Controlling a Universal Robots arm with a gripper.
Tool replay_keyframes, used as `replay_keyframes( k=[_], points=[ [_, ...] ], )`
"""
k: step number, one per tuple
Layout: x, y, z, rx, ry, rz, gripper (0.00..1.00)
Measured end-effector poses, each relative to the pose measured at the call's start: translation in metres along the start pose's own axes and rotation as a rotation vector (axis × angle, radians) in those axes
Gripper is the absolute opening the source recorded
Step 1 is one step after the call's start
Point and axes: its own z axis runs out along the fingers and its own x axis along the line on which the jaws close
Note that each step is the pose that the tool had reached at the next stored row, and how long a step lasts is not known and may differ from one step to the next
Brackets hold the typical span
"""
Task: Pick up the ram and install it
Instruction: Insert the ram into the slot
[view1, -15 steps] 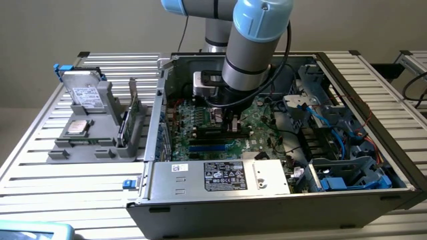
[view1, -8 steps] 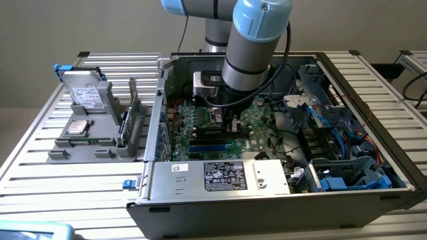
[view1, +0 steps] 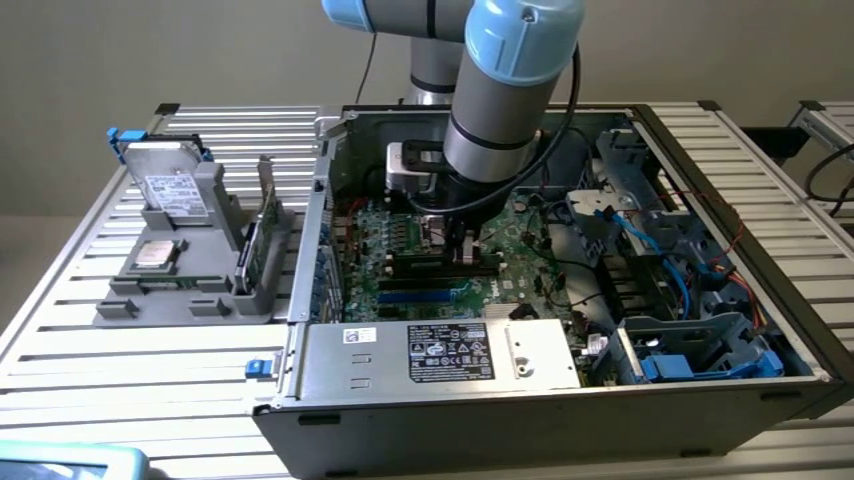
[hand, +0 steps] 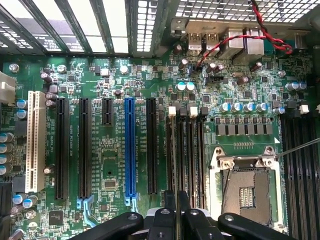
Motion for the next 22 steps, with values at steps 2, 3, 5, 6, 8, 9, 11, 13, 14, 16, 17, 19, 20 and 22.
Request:
replay_keyframes(
  k=[2,3,5,6,8,9,11,13,14,16,17,19,20,22],
  points=[
    [0.0001,0.0,0.0002,0.0002,-0.0007,0.002,0.14],
    [0.0001,0.0,0.0003,0.0004,-0.001,0.003,0.14],
    [0.0002,0.0,0.0005,0.0005,-0.001,0.004,0.14],
    [0.0002,0.0,0.0006,0.0005,-0.0013,0.005,0.14],
    [0.0002,0.0,0.0009,0.0006,-0.0022,0.005,0.14],
    [0.0006,0.0001,0.0005,0.0005,-0.0021,0.006,0.14],
    [0.0006,0.0001,0.0005,0.0004,-0.0032,0.006,0.14],
    [0.0004,0.0,0.0007,0.0004,-0.0037,0.007,0.14],
    [0.0002,0.0,0.0007,0.0004,-0.0038,0.007,0.14],
    [0.0006,-0.0003,0.0014,0.0014,-0.0066,0.006,0.14],
    [0.0006,-0.0002,0.0014,0.0008,-0.0063,0.006,0.14],
    [0.0012,-0.0001,0.0009,0.0007,-0.0059,0.007,0.14],
    [0.0014,-0.0001,0.0007,0.0006,-0.0059,0.007,0.14],
    [0.0014,0.0002,-0.0032,-0.004,-0.0056,0.007,0.14]
  ],
)
